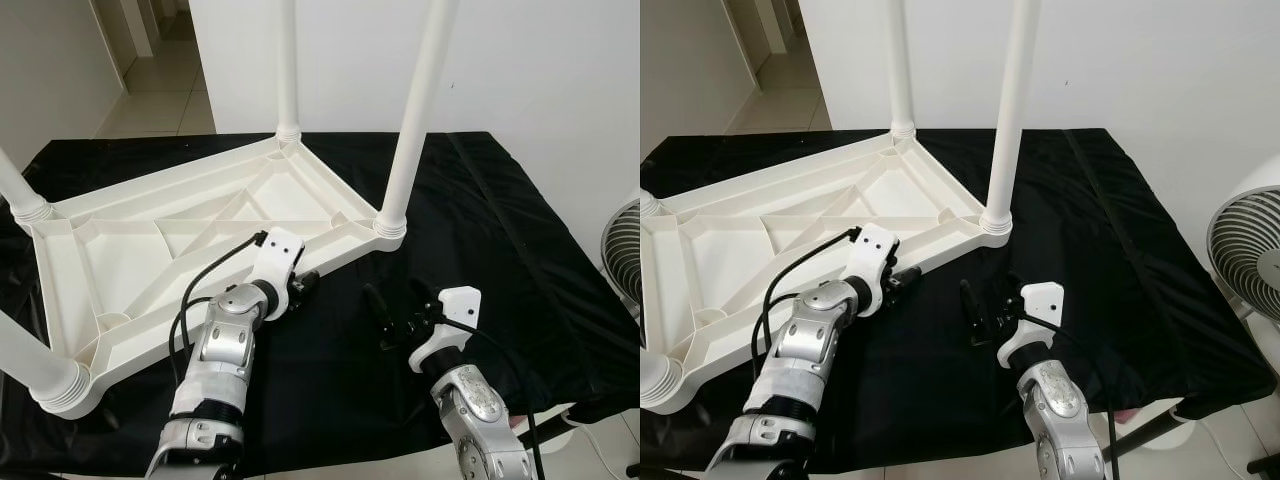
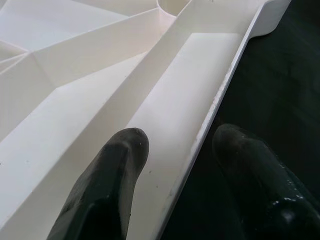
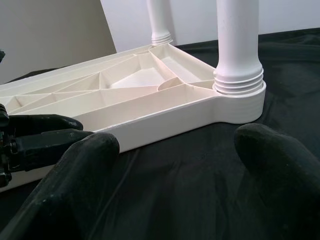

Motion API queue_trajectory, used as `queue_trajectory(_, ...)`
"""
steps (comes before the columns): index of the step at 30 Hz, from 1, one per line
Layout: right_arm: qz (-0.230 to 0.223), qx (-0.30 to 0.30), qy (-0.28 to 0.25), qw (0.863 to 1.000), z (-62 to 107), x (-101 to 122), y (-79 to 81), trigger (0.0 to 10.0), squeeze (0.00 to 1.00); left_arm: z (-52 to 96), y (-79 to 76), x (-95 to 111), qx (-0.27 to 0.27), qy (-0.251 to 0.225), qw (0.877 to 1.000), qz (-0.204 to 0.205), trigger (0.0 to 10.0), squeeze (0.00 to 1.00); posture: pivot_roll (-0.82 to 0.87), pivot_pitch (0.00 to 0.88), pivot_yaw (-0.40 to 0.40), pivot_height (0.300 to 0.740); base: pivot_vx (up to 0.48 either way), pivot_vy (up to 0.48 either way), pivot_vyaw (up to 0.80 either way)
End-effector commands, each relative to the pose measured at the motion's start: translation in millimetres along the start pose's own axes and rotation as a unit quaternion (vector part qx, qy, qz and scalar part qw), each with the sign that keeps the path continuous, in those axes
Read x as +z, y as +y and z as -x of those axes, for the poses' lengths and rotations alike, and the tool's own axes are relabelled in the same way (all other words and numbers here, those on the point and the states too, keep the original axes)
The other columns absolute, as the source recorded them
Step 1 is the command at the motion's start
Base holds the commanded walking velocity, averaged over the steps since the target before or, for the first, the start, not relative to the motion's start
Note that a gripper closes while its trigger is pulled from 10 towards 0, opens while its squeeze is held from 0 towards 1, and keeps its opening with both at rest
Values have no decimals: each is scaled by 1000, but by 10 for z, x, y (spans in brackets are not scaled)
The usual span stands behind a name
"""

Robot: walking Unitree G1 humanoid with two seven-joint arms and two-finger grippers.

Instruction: Building children table

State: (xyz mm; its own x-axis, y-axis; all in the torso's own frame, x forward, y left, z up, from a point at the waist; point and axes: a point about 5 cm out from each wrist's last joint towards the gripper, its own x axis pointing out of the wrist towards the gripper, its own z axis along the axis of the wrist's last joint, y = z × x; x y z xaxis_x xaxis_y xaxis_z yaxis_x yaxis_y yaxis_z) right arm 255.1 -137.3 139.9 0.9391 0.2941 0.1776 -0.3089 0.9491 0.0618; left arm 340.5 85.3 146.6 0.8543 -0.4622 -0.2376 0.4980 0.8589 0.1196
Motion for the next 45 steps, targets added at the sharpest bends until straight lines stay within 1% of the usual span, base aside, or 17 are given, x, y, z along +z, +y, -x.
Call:
queue_trajectory(1, 2, 2, 6, 1000, 15, -34, 3, 10000, 0, 21, 74, -18, 82, 4, 997, 3, 10000, 0, -9, 60, 39, 740, 0, 0, 0)
queue_trajectory(9, 2, 5, 3, 1000, -5, -20, 2, 10000, 0, 148, 165, -130, 101, 47, 994, -16, 10000, 0, -4, 55, 37, 740, 0, 0, 0)
queue_trajectory(16, 1, 2, -1, 1000, -15, -7, 7, 10000, 0, 194, 286, -301, 172, 96, 980, -14, 10000, 0, -6, 65, 40, 740, 0, 0, 0)
queue_trajectory(17, 0, 1, -1, 1000, -12, -5, 7, 10000, 0, 206, 319, -331, 196, 107, 975, -19, 8471, 0, -7, 67, 41, 740, 0, 0, 0)
queue_trajectory(18, 0, 1, -1, 1000, -12, -5, 7, 10000, 0, 206, 319, -331, 196, 107, 975, -19, 8471, 0, -7, 67, 41, 740, 0, 0, 0)
queue_trajectory(19, 0, -2, -1, 1000, -7, -4, 2, 10000, 0, 209, 332, -337, 210, 110, 971, -19, 3686, 0, -11, 70, 39, 740, 0, 0, 0)
queue_trajectory(20, 0, -3, -1, 1000, -3, -3, -3, 10000, 0, 202, 325, -315, 219, 107, 970, -17, 0, 0, -11, 70, 39, 740, 0, 0, 0)
queue_trajectory(25, 0, -6, -1, 1000, -9, 4, -13, 10000, 0, 158, 252, -231, 219, 90, 972, -5, 0, 0, -8, 74, 33, 740, 0, 0, 0)
queue_trajectory(27, -1, -6, -3, 1000, -35, 13, -9, 10000, 0, 93, 128, -117, 207, 71, 976, -1, 0, 0, 3, 76, 26, 740, 0, 0, 0)
queue_trajectory(32, -3, -3, -5, 1000, -63, 16, 11, 10000, 0, 23, -6, -18, 185, 57, 981, -6, 0, 0, 6, 75, 24, 740, 0, 0, 0)
queue_trajectory(33, -4, -1, -6, 1000, -74, 16, 25, 10000, 0, -11, -82, 34, 166, 47, 985, -11, 2510, 0, 7, 77, 26, 740, 0, 0, 0)
queue_trajectory(34, -5, 1, -6, 1000, -80, 16, 33, 10000, 0, -33, -139, 63, 149, 42, 988, -15, 10000, 0, 7, 75, 29, 740, 0, 0, 0)
queue_trajectory(37, -5, 1, -7, 1000, -82, 15, 37, 10000, 0, -51, -185, 89, 134, 34, 990, -14, 10000, 0, 7, 75, 29, 740, 0, 0, 0)
queue_trajectory(38, -5, -1, -7, 1000, -77, 14, 29, 10000, 0, -52, -243, 137, 107, 10, 994, -16, 10000, 0, 6, 76, 32, 740, 0, 0, 0)
queue_trajectory(39, -5, -3, -6, 1000, -73, 12, 21, 10000, 0, -40, -300, 180, 74, -13, 997, -3, 10000, 1000, 7, 78, 32, 740, 0, 0, 0)
queue_trajectory(44, -5, -5, -6, 1000, -71, 10, 13, 10000, 0, -13, -368, 243, 28, -44, 999, 8, 10000, 1000, 8, 78, 31, 740, 0, 0, 0)
queue_trajectory(45, -5, -5, -6, 1000, -74, 12, 12, 10000, 0, 13, -394, 286, 9, -62, 998, -6, 10000, 1000, 10, 77, 30, 740, 0, 0, 0)
